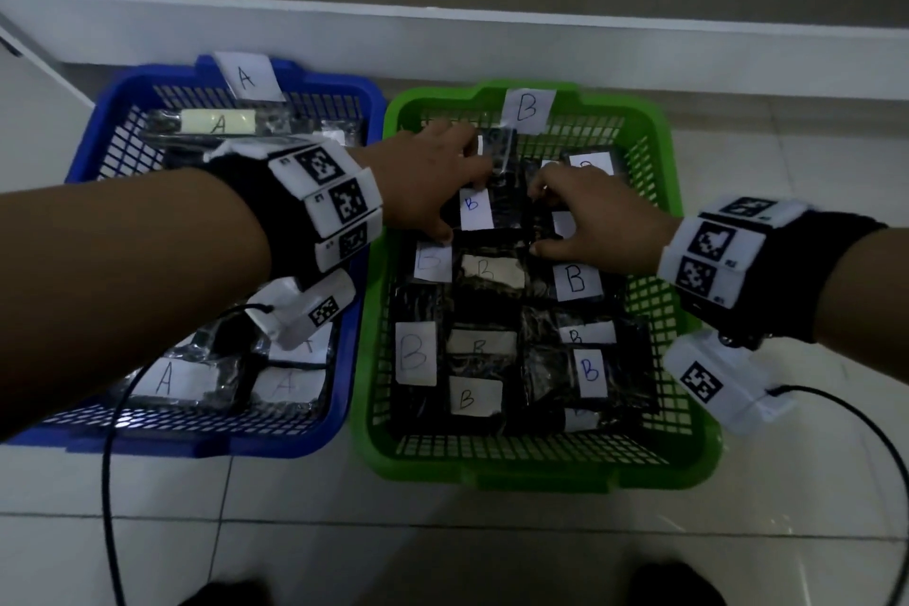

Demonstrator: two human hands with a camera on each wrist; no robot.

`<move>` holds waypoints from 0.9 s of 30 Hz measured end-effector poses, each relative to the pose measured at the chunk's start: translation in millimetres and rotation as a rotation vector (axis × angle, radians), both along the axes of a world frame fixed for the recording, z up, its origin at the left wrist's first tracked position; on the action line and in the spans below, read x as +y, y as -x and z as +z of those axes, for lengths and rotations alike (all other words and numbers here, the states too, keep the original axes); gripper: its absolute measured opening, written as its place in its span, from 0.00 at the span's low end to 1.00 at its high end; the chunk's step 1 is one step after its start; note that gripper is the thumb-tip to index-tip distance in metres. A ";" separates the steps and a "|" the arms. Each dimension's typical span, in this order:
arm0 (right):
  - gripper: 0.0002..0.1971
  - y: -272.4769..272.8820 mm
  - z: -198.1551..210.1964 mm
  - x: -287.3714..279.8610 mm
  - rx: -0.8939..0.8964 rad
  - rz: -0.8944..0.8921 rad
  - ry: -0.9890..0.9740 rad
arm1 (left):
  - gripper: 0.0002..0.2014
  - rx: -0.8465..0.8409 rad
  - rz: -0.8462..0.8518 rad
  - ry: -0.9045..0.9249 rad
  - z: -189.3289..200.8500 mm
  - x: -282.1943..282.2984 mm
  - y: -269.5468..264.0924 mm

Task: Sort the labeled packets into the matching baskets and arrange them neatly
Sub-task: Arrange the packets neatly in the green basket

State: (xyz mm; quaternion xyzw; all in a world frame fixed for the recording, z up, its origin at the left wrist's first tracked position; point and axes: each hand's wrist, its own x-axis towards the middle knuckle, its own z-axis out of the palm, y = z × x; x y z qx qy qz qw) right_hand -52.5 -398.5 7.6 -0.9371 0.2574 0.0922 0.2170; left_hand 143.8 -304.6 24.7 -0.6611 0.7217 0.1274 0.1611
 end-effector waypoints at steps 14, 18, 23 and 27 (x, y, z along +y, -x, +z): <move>0.19 -24.9 -9.9 14.8 0.003 -0.165 -0.072 | 0.31 0.132 0.148 0.036 5.7 -15.5 -19.9; 0.26 -15.9 -5.6 13.1 -0.062 -0.077 -0.026 | 0.29 0.108 0.122 0.071 -0.3 -12.9 -18.0; 0.41 10.0 -2.8 -2.3 0.104 0.197 0.036 | 0.27 0.178 0.127 0.104 2.9 -13.7 -17.8; 0.40 15.6 -5.3 -8.5 0.084 0.149 0.050 | 0.26 0.250 0.067 0.093 16.6 -11.9 -13.9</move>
